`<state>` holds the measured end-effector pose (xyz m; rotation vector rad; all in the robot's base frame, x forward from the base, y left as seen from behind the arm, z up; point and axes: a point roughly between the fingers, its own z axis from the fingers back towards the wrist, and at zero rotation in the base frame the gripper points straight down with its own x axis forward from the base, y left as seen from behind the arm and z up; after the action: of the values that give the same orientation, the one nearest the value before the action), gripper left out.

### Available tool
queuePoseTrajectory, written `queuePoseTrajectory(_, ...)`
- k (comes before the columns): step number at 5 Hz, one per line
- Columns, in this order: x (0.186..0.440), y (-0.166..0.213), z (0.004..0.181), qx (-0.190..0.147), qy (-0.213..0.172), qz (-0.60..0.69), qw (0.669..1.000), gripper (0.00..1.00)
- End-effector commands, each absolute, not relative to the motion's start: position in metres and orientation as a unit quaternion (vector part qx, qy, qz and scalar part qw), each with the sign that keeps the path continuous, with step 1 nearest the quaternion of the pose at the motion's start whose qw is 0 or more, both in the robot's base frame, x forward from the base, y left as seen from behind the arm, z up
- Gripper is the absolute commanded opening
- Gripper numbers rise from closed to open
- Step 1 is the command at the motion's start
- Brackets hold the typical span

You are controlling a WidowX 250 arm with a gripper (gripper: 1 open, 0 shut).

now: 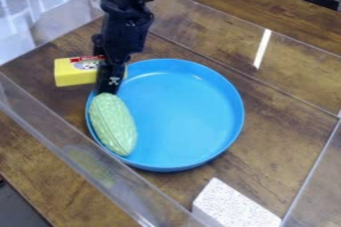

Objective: Remove the yellow block from inside the blue tray and put it on the table

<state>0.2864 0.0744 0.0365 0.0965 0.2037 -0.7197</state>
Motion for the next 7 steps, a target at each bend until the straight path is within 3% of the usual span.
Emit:
queuePoseTrajectory(1, 0.289, 0.076, 0.060, 0.063, 0.065, -0.349, 0.933, 0.00)
queuePoseTrajectory(6, 0.279, 0.069, 0.068, 0.055, 0.057, -0.373, 0.924, 0.00)
queuePoseTrajectory(7, 0.277, 0.076, 0.067, 0.054, 0.055, -0.373, 0.925, 1.00)
